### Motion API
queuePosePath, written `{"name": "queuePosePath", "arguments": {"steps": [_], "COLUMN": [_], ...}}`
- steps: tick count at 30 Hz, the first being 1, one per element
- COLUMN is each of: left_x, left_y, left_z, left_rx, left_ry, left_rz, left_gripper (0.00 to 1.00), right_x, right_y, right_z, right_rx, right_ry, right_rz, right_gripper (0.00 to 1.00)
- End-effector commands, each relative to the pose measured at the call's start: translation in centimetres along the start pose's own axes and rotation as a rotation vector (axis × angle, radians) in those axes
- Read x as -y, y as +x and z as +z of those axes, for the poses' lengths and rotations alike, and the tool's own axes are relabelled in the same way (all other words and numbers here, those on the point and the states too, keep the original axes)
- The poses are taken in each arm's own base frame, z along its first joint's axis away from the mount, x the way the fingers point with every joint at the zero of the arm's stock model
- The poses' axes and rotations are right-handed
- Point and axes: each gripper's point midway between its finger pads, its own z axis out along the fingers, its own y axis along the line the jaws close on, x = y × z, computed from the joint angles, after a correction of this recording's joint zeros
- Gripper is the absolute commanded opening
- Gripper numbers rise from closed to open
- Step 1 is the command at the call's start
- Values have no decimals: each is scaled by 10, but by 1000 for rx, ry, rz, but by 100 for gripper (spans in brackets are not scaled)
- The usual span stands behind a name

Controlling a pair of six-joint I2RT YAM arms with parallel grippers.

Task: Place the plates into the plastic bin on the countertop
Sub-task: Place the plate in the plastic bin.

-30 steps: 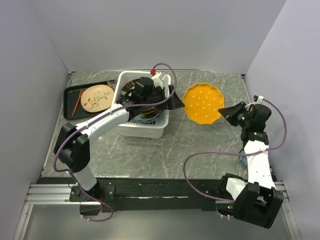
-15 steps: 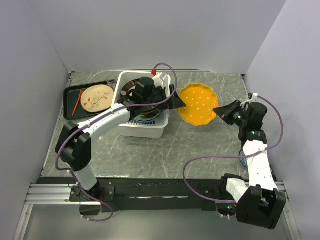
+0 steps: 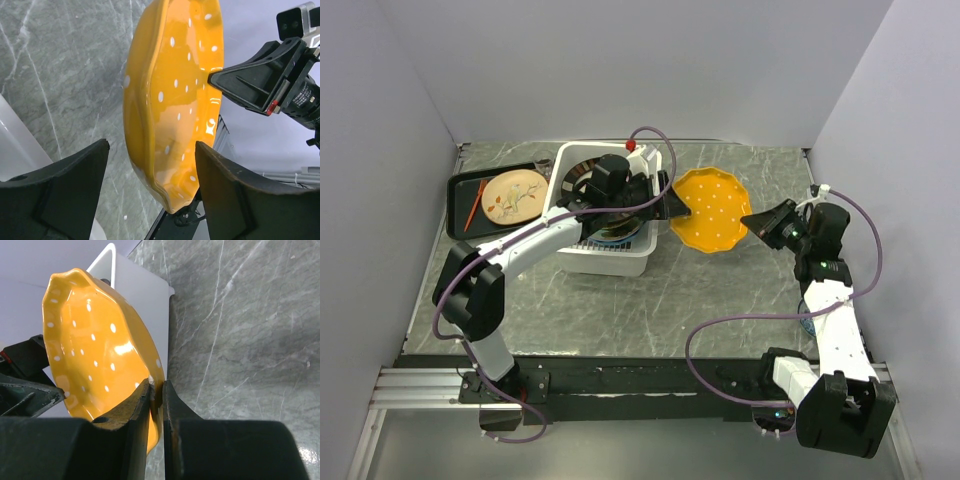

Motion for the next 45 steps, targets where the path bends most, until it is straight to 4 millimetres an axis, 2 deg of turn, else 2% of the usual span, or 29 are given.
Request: {"name": "queuePosePath", "arguments": {"steps": [1, 3, 4, 6, 7, 17, 20, 21, 23, 24, 26, 30, 31, 45], "left_x": [25, 27, 27, 28, 28, 27, 28, 29, 29, 28, 29, 31, 31, 34], "left_y": [-18, -17, -16, -15, -14, -15, -16, -17, -17, -17, -17, -19, -19, -29], "left_z": [-1, -1, -1, 0, 0, -1, -2, -2, -3, -3, -4, -4, -5, -10], "left_rx": [37, 31, 28, 22, 19, 22, 27, 28, 31, 31, 35, 39, 41, 71], "left_ry": [81, 94, 97, 110, 110, 102, 100, 101, 98, 96, 95, 103, 105, 93], "left_rz": [35, 39, 40, 41, 38, 36, 39, 41, 41, 42, 41, 43, 42, 45], "left_gripper": [69, 60, 43, 19, 2, 1, 1, 1, 1, 1, 1, 1, 1, 1], "right_x": [-62, -65, -64, -65, -64, -65, -67, -69, -70, -69, -68, -68, -67, -65], "right_y": [-36, -38, -37, -37, -37, -35, -31, -31, -30, -30, -30, -30, -31, -33], "right_z": [-13, -12, -11, -11, -10, -8, -6, -6, -6, -6, -6, -9, -9, -9], "right_rx": [91, 98, 95, 94, 91, 76, 55, 54, 50, 51, 50, 59, 65, 76], "right_ry": [-182, -197, -196, -197, -198, -212, -242, -253, -265, -262, -257, -247, -241, -219], "right_rz": [-68, -78, -77, -77, -79, -75, -74, -72, -74, -72, -84, -101, -109, -122], "right_gripper": [0, 0, 0, 0, 0, 0, 13, 29, 44, 56, 66, 94, 98, 100]}}
